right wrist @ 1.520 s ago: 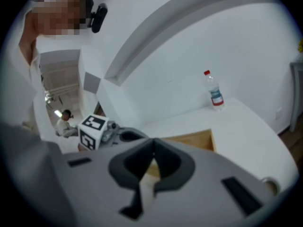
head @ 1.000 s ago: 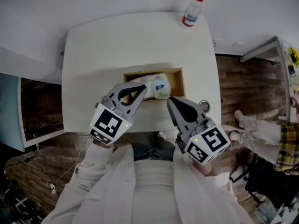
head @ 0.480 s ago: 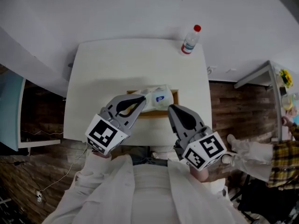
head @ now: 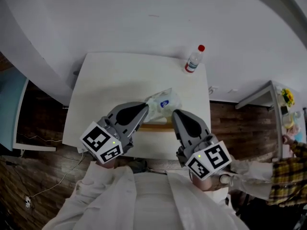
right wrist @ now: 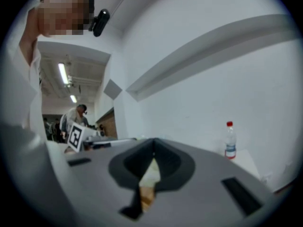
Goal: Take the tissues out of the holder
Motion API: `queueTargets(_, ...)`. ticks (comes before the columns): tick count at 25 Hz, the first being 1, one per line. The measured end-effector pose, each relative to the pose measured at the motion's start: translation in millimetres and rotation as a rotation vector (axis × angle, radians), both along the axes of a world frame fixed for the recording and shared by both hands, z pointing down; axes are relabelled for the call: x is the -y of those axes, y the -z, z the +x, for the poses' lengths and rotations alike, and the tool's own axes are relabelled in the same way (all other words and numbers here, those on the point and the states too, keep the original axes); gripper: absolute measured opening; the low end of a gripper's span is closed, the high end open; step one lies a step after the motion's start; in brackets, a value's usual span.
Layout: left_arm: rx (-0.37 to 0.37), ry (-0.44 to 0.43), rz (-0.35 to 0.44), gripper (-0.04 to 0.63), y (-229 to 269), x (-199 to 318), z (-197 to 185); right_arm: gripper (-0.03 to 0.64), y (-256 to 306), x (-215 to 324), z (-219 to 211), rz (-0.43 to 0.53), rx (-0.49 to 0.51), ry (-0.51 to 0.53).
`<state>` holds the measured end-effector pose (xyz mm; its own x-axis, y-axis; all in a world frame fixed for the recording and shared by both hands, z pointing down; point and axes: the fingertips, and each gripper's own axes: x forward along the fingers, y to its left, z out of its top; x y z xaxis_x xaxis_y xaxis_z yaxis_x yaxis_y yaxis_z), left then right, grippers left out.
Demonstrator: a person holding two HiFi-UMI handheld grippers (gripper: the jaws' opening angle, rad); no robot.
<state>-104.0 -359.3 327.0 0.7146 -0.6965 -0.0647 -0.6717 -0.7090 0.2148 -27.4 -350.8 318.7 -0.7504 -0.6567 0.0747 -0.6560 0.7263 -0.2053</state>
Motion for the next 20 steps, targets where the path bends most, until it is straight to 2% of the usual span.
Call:
queueTargets(10,-0.141,0.079,0.006,0.015,18.1,-2.5,-12.5,0.009,17.2,1.6,-4.2,0.064,0.013,0.004)
queueTargets(20,-0.148,0.070,0.006,0.015,20.3,-3.4,-11.4,0.009,14.1,4.2,-1.3,0.055,0.004,-0.016)
